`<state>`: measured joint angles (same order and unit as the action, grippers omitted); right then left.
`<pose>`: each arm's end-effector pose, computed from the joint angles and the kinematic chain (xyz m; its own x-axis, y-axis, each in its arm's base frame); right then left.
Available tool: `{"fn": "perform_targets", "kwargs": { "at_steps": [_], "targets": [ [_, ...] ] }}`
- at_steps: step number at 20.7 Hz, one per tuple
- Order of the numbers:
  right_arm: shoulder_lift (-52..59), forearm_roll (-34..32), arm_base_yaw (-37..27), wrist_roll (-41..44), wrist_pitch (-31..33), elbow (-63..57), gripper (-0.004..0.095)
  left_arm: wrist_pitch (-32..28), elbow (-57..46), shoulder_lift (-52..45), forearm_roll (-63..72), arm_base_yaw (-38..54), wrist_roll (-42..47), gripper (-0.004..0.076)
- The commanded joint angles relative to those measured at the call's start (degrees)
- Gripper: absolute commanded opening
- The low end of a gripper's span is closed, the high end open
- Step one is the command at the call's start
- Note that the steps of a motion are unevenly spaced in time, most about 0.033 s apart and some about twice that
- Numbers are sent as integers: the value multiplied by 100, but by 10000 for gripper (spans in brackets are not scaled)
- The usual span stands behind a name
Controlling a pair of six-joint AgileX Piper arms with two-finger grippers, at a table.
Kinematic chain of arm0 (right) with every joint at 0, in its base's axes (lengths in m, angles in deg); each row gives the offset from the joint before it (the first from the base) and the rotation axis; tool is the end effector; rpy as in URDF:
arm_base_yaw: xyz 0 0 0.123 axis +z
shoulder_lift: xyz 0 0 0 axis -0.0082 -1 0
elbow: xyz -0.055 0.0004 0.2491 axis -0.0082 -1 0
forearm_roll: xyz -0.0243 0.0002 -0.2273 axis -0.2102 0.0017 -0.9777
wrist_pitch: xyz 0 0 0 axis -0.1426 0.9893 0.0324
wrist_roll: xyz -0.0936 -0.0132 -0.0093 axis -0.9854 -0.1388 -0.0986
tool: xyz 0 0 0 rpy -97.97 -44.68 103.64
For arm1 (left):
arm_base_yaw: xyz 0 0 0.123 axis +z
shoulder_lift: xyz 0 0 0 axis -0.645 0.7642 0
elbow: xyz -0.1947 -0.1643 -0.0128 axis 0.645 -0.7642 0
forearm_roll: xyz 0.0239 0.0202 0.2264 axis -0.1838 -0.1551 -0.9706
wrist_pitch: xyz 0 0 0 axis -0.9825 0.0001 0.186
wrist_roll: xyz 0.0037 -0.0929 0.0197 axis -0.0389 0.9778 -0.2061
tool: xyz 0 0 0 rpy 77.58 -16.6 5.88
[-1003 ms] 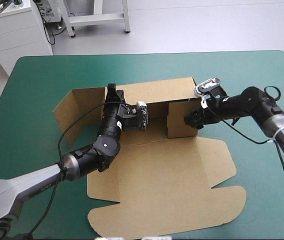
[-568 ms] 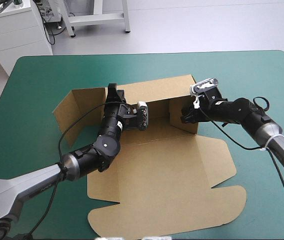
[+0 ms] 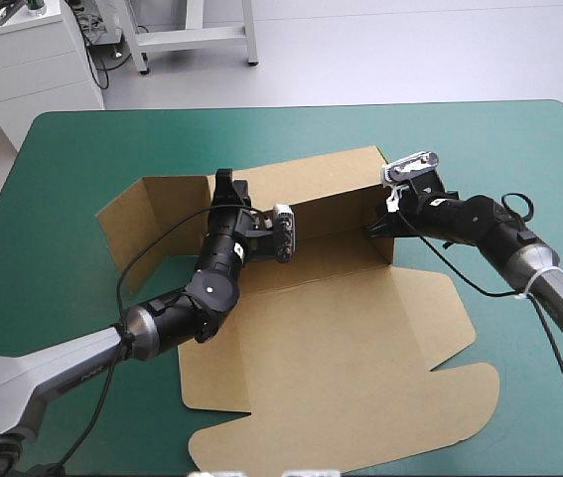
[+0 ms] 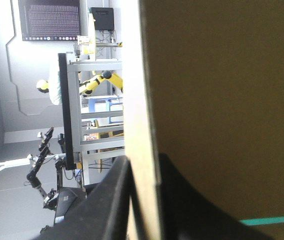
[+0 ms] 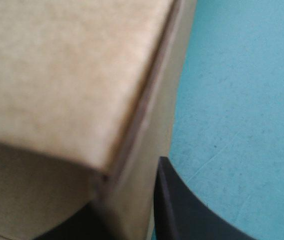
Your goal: Fold the box
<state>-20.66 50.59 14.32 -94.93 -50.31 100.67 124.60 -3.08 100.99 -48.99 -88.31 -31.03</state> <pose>0.3124 0.1014 0.2543 -0.5418 -0.2801 -0.7925 -0.5054 0.8619 0.0409 0.2556 -0.1991 0.2636 0.1288 0.9864 -0.1022 0.2919 0.0608 0.9545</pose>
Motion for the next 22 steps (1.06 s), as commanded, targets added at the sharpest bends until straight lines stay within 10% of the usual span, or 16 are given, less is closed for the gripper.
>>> {"fn": "perform_targets", "kwargs": {
  "at_steps": [1, 16, 20, 22],
  "targets": [
    [258, 462, 40, -60, -165, 191, -23, -197, 89, -132, -290, -58, 382, 340],
    [-787, 445, -95, 261, -557, 1562, -23, 2277, 89, -110, -298, -1787, 387, 355],
    [-813, 418, -167, 273, -301, 1608, -23, 2014, 351, -128, 734, -1994, -1264, -8],
    [-813, 367, -167, 273, -228, 1608, -23, 1796, 749, -128, 1846, -1916, -2127, -8]
  ]
}}
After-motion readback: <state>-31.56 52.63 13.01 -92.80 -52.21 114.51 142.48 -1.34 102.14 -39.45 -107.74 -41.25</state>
